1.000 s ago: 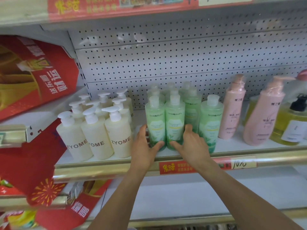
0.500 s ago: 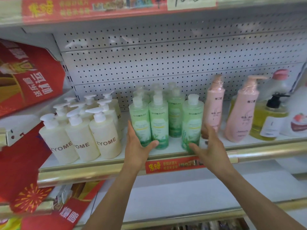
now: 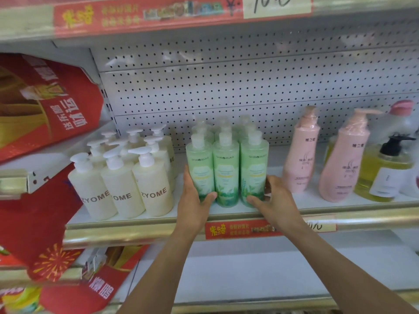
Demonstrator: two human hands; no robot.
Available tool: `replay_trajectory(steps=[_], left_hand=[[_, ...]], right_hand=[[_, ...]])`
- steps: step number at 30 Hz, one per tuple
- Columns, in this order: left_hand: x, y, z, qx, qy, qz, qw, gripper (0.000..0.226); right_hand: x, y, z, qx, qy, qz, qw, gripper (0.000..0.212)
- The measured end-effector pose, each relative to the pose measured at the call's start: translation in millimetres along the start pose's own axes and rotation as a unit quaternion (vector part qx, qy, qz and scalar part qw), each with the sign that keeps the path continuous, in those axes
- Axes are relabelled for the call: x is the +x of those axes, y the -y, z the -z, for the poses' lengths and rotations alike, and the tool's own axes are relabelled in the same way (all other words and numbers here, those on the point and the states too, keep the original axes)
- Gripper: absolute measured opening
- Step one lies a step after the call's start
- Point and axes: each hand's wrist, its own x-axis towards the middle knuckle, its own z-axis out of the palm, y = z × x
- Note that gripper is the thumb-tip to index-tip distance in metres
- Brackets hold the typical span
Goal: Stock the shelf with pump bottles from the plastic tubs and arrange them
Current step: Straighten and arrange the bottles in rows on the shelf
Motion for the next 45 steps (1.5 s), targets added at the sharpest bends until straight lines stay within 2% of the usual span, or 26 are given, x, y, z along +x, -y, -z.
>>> replay_trajectory(steps=[3,6,9,12,14,16,22,29,37,39,42,43,45], left_hand=[[-1,-2,1,-0.012,-0.004,-0.015,1.000,0.087],[-1,-3,2,-0.046,0.012,-0.015,0.999,0.091],[3,-3,6,-0.123,0.030,0.019,0.992,0.116],[13,-7,11,-0.166,0.035,0.060,0.984,0.136],[19,-8,13,-0.192,0.054,0.062,0.978,0.130],[21,-12,11,-0.223,0.074,0.047,0.971,0.112],[18,-25,6,-0.264,0.059,0.039,0.962,0.079],[19,-25,6,-0.263,0.048,0.045,0.963,0.074],[19,-26,4,-0.258,0.038,0.048,0.964,0.077],[17,-27,5,-0.248,0.028,0.054,0.967,0.087],[12,-28,6,-0.203,-0.017,0.066,0.977,0.122],[8,-31,7,-0.171,-0.038,0.055,0.983,0.126],[-4,-41,6,-0.094,-0.076,0.002,0.993,0.120]], right_hand=[[0,4,-4,-0.011,-0.019,0.007,1.000,0.054],[-1,3,-6,0.002,-0.011,0.010,1.000,0.060],[-6,3,-3,0.106,-0.013,0.025,0.994,0.078],[9,11,6,0.237,0.007,-0.041,0.971,0.091],[32,11,9,0.303,0.025,-0.104,0.947,0.104],[51,10,8,0.341,0.058,-0.126,0.930,0.110],[53,28,-2,0.401,0.094,-0.139,0.900,0.078],[54,32,-5,0.424,0.088,-0.148,0.889,0.077],[53,31,-6,0.406,0.084,-0.134,0.900,0.079],[49,35,-5,0.384,0.051,-0.137,0.912,0.072],[39,42,2,0.339,-0.084,-0.105,0.931,0.037],[35,42,5,0.321,-0.115,-0.082,0.936,0.034],[27,41,11,0.296,-0.149,-0.039,0.943,0.034]])
